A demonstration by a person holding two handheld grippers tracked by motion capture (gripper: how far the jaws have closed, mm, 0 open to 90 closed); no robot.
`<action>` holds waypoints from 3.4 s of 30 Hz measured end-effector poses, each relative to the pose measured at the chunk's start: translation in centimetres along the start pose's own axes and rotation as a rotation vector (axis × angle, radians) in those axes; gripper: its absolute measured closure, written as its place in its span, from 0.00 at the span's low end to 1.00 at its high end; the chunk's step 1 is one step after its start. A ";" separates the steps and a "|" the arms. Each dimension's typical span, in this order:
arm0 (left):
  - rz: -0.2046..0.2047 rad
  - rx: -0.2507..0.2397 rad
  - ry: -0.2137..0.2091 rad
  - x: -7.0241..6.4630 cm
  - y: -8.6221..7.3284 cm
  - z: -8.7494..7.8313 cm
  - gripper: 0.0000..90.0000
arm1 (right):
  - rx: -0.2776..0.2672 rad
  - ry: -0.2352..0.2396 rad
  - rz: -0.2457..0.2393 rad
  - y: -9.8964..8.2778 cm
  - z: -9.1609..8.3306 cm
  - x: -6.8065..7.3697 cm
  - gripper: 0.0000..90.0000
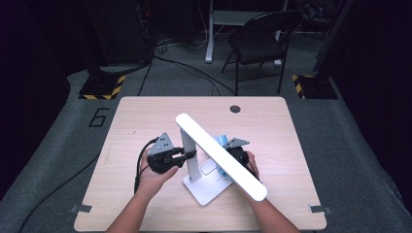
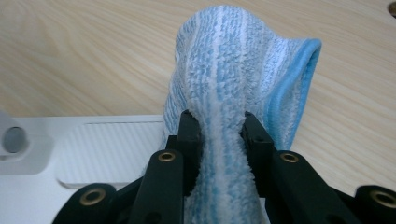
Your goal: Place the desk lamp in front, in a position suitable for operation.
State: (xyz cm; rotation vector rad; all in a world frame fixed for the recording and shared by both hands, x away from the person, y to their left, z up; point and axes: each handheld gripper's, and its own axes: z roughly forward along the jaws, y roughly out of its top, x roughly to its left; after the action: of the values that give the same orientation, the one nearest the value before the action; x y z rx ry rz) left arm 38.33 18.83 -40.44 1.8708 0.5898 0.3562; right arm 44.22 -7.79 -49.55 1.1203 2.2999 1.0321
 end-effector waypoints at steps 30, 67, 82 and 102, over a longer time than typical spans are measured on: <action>-0.003 -0.001 -0.002 0.0 0.0 0.0 0.84 | -0.004 0.016 0.003 -0.5 -0.6 1.3 0.81; 0.002 -0.007 0.000 -0.1 -0.2 -0.1 0.84 | -0.006 0.185 -0.021 -0.4 -0.5 5.6 0.83; 0.003 -0.003 -0.003 0.0 -0.1 -0.2 0.84 | -0.017 0.100 -0.029 -0.4 -0.3 2.4 0.83; 0.002 0.003 -0.004 0.4 0.0 -0.1 0.84 | 0.011 -0.049 0.004 -1.1 -1.7 -1.8 0.82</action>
State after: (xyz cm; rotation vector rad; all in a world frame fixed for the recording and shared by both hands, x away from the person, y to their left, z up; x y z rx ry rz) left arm 38.63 19.15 -40.39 1.8749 0.5865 0.3532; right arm 43.73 -10.48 -49.25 1.1425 2.2685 0.9843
